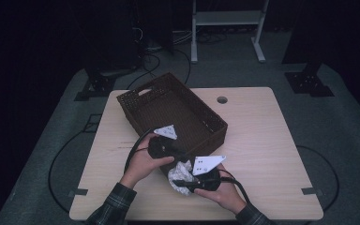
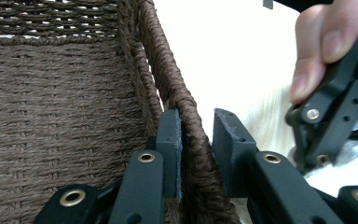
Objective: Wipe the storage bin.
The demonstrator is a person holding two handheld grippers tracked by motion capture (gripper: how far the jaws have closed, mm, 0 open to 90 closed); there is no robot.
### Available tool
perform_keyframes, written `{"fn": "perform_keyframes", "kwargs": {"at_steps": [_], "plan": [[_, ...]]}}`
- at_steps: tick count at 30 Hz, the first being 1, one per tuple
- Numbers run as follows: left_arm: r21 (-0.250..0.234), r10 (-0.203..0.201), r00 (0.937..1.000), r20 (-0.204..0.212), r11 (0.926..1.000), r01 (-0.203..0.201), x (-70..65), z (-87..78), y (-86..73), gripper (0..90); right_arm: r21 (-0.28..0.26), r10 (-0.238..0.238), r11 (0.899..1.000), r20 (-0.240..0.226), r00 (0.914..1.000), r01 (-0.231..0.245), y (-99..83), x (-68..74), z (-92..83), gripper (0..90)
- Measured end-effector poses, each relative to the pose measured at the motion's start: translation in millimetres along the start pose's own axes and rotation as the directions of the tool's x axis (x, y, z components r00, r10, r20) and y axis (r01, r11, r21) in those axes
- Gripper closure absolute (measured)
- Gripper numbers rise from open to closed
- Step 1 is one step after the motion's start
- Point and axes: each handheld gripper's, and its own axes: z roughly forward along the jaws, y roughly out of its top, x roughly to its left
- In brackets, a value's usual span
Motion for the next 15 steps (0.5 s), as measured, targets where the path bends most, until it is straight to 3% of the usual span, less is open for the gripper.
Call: {"fn": "perform_keyframes", "kwargs": {"at_steps": [8,15], "plan": [[0.000,-0.001,1.0000,0.000,1.0000,0.001,0.0,0.0,0.1,71.9,-0.053,0.008,0.999,0.017,0.9998,-0.007,6.6,0.9,-3.2,75.0],[0.000,-0.001,1.0000,-0.001,1.0000,0.001,-0.1,0.1,0.1,71.9,-0.033,0.022,0.999,0.011,0.9997,-0.022,3.8,-3.5,6.3,75.0]]}}
